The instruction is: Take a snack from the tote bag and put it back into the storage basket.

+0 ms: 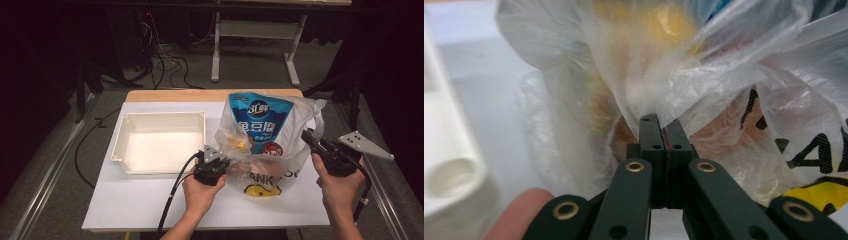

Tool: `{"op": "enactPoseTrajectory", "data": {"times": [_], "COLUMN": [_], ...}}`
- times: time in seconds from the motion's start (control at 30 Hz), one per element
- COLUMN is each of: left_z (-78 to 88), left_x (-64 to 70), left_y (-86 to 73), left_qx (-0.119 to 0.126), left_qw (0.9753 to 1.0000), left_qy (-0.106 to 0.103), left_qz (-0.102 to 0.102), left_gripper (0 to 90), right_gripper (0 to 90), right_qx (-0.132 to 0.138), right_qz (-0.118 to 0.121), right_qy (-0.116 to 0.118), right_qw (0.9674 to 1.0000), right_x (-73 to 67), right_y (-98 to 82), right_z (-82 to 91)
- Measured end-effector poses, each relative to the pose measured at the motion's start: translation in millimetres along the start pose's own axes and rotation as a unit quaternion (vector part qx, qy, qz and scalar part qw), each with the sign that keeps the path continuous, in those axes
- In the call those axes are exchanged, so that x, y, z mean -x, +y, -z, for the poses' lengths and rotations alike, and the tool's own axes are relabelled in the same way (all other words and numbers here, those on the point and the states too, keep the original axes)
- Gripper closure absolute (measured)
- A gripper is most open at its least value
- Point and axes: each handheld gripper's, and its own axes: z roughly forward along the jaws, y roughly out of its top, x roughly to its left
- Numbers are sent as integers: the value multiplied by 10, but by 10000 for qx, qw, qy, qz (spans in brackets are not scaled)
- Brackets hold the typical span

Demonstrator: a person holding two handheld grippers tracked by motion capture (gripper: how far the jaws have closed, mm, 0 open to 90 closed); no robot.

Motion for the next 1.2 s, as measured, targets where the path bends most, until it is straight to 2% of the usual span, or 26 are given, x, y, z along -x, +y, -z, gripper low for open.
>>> {"op": "enactPoseTrajectory", "data": {"times": [0.03, 0.07, 0.1, 0.17, 0.23, 0.3, 0.37, 0.4, 0.43, 0.5, 0.53, 0.57, 0.6, 0.67, 0.7, 0.77, 0.83, 0.87, 0.9, 0.93, 0.97, 1.0, 1.07, 1.1, 1.17, 1.2], "left_z": [33, 33, 136, 235, 326, 403, 474, 474, 511, 566, 566, 576, 566, 538, 513, 448, 380, 357, 333, 302, 267, 228, 142, 142, 55, 17], "left_x": [-11, -11, -28, -44, -35, -36, -12, -12, 9, 67, 67, 90, 94, 72, 46, -7, -46, -53, -52, -58, -72, -91, -124, -124, -160, -182], "left_y": [16, 16, 72, 141, 216, 300, 385, 385, 439, 557, 557, 657, 700, 763, 794, 847, 881, 884, 877, 873, 872, 870, 868, 868, 855, 849], "left_qx": [124, 124, 410, 620, 791, 962, 1169, 1169, 1342, 1625, 1625, 1673, 1647, 1608, 1573, 1466, 1370, 1408, 1455, 1456, 1424, 1365, 1178, 1178, 999, 913], "left_qw": [9999, 9999, 9991, 9979, 9968, 9951, 9929, 9929, 9907, 9865, 9865, 9858, 9862, 9867, 9872, 9888, 9901, 9896, 9887, 9884, 9888, 9898, 9922, 9922, 9934, 9936], "left_qy": [-17, -17, 1, -86, 31, -107, -14, -14, 12, 133, 133, 79, 144, 217, 218, 133, 87, 201, 362, 440, 445, 398, 414, 414, 570, 663], "left_qz": [58, 58, 99, 148, 121, 224, 226, 226, 233, 131, 131, 88, 57, 82, 152, 264, 287, 203, 51, -44, -53, -24, -55, -55, -46, -19], "left_gripper": [890, 839, 769, 699, 611, 540, 469, 429, 429, 317, 305, 289, 289, 313, 332, 343, 384, 418, 498, 578, 616, 673, 788, 851, 892, 900], "right_gripper": [882, 882, 896, 900, 900, 900, 900, 900, 900, 900, 900, 864, 778, 548, 468, 329, 296, 310, 364, 439, 459, 458, 580, 580, 775, 891], "right_qx": [-49, -49, -133, -216, -316, -370, -349, -349, -345, -371, -368, -343, -265, -29, 111, 279, 295, 252, 179, 132, 121, 153, 254, 254, 3, -131], "right_qz": [-55, -55, -81, -90, -82, -159, -218, -218, -216, -153, -133, -115, -121, -152, -184, -281, -262, -184, -80, 21, 104, 76, -103, -103, 34, 143], "right_qy": [-25, -25, 65, 65, 81, 102, 135, 135, 158, 204, 236, 254, 274, 164, 27, -72, -13, 0, -55, -279, -696, -985, -862, -862, -543, -541], "right_qw": [10000, 10000, 9999, 9997, 9994, 9991, 9991, 9991, 9990, 9990, 9990, 9990, 9992, 9997, 9998, 9992, 9992, 9995, 9998, 9995, 9974, 9950, 9959, 9959, 9985, 9983], "right_x": [30, 30, 66, 76, 85, 97, 116, 116, 119, 108, 108, 108, 113, 126, 139, 167, 164, 147, 129, 112, 102, 120, 202, 202, 273, 329], "right_y": [-11, -11, -51, -104, -172, -232, -261, -261, -263, -244, -234, -215, -197, -153, -121, -37, 62, 108, 148, 176, 194, 214, 258, 258, 291, 311], "right_z": [-27, -27, -68, -97, -132, -147, -146, -146, -144, -135, -130, -119, -109, -86, -74, -69, -99, -128, -164, -198, -222, -245, -288, -288, -399, -496]}}
